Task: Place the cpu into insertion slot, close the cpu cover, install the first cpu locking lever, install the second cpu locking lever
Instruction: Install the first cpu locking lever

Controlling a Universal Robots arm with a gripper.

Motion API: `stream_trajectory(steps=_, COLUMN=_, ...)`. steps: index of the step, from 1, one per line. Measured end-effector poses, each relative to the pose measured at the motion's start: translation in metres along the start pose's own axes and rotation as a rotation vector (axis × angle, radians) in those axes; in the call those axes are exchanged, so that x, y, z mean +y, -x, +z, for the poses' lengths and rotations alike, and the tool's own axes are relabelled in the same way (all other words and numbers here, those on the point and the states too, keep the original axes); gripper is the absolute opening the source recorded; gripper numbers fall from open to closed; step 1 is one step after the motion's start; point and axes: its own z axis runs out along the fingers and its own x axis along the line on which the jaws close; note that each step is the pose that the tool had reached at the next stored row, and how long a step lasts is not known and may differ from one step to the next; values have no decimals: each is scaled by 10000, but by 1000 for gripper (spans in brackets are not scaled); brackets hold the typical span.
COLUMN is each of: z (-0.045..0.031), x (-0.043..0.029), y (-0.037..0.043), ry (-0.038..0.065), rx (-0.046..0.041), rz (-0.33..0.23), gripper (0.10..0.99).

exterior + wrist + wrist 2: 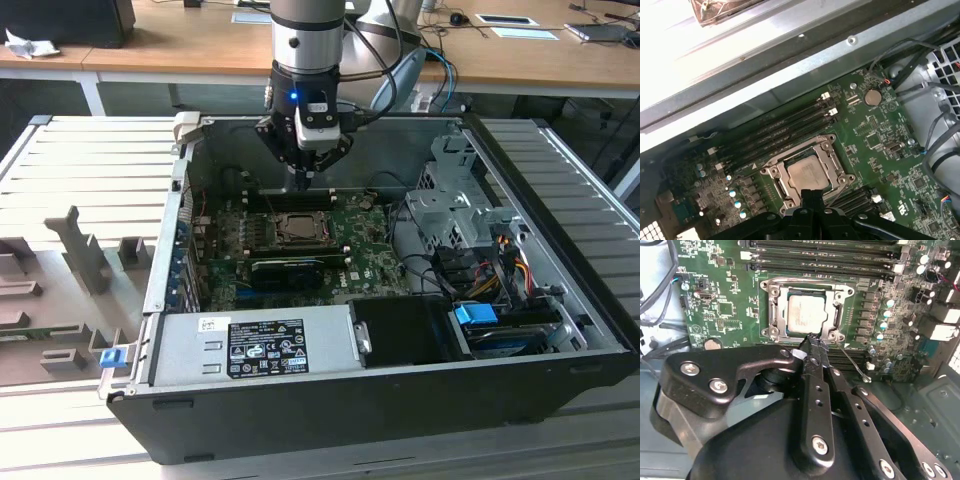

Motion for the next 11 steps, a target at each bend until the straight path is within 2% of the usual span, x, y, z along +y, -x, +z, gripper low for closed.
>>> stream_trajectory(steps=2, z=0, x=0, y=0, ry=2, rx=4, rz=-212, gripper=106)
stream_trajectory(steps=4, z=0, x=0, y=0, ry=9, rx=17, rz=-783, gripper=106)
stream_trajectory(steps=11, z=0, x=-1, y=0, ry=23, rx=38, rz=-1752, gripper=106)
